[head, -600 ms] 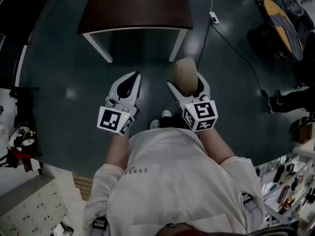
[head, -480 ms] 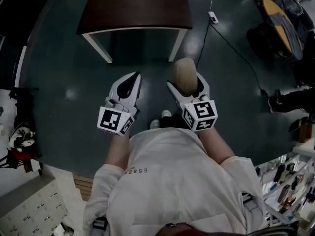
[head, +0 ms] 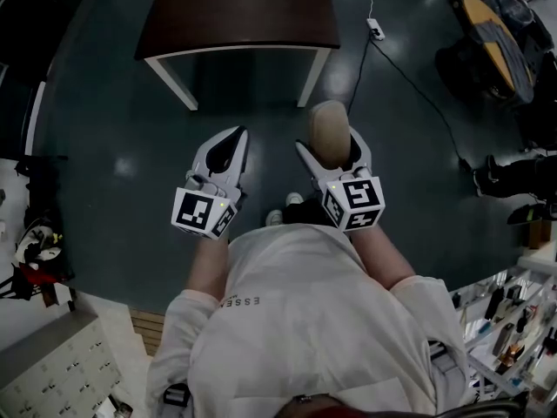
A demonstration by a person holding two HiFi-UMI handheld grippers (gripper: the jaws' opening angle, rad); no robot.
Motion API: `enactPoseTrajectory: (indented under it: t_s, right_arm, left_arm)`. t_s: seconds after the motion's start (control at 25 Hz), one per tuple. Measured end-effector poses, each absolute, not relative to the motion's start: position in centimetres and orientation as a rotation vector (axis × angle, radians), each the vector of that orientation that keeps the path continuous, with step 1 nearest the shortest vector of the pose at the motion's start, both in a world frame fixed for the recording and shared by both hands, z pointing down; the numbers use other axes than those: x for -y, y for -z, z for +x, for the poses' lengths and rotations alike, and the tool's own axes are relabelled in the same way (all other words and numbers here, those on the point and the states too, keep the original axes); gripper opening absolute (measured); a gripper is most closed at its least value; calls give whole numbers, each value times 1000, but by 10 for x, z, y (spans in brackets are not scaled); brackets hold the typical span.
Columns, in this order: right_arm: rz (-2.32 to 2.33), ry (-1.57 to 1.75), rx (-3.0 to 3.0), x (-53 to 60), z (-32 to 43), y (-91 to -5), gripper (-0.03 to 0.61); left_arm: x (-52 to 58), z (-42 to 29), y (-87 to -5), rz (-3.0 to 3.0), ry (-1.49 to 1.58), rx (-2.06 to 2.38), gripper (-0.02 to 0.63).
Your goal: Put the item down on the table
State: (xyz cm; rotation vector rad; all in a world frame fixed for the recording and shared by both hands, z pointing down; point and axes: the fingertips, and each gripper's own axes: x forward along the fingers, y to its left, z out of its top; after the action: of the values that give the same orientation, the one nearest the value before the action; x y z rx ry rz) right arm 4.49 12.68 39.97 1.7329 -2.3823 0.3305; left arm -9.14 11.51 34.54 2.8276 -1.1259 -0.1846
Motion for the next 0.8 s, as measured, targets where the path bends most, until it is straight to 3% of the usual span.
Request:
enactPoseTrajectory:
  t_s: [0.48,0.8]
  right_arm:
    - [1716,-415,2357,-113,57,-414,402]
    - [1701,-488,2340,-41,77,-431,402]
  left_arm:
    - [-104,-88,-366,2787,174,1132,17]
    - [-35,-77,-378,2727,110,1172,17]
